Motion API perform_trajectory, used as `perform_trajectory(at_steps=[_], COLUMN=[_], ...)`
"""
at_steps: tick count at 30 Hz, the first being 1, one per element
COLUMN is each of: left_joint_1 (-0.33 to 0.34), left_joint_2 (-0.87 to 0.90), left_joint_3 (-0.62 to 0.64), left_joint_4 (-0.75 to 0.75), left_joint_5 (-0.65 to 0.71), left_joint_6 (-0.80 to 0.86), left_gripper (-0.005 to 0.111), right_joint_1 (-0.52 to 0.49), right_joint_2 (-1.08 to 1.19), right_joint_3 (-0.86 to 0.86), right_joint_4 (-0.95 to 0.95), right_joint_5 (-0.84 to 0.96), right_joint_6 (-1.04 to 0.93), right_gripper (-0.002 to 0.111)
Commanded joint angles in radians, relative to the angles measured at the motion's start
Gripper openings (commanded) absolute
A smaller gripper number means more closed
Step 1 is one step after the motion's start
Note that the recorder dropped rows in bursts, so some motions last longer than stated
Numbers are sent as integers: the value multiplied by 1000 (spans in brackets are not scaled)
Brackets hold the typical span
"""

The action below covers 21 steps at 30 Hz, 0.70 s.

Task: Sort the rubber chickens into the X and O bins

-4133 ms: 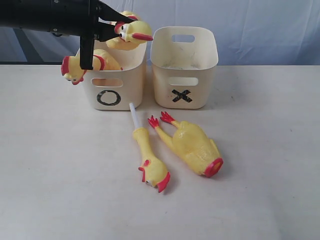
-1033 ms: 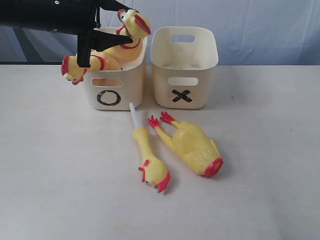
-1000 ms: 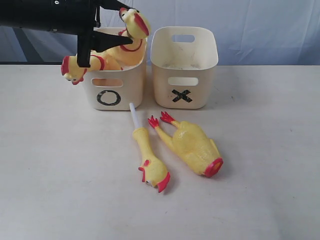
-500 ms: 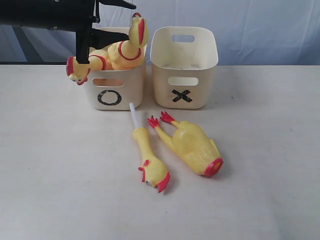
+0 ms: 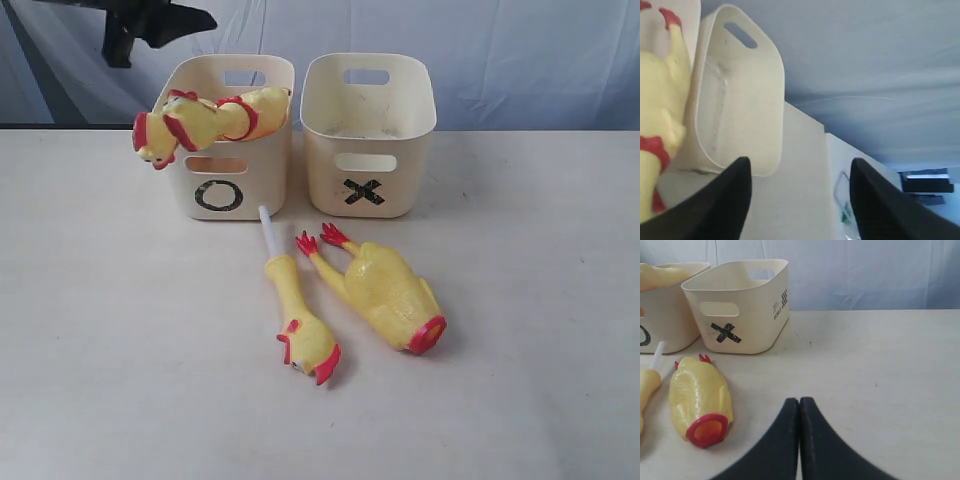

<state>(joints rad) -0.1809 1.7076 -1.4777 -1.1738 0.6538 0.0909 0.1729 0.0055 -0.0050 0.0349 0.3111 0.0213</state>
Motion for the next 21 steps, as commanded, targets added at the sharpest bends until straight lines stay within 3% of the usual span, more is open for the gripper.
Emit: perform_trajectory(at_steps=[1,7,11,13,17,21], left_joint_1=[2,2,2,2,2,2], left_joint_2=[-59,-138,-184,-207,-222,-305], left_joint_3=[-36,-72,-72,-72,-72,-25], left_joint_4=[209,497,659,773,1074,1180], left_joint_5=[-79,-93,-67,9,250,276], left_joint_6=[6,6,-4,-4,-8,-11], left_gripper=[56,53,24,1,0,0], right_joint_1=[-2,-2,-2,-2,-2,-2], right_joint_2=[-5,-5,-5,-5,-5,-5], right_joint_3=[5,5,5,5,5,5], right_joint_4=[0,0,0,0,0,0], right_joint_5=[-7,-7,-6,-6,-6,-6], right_joint_6=[-1,-1,-1,-1,-1,-1], right_gripper=[0,0,0,0,0,0])
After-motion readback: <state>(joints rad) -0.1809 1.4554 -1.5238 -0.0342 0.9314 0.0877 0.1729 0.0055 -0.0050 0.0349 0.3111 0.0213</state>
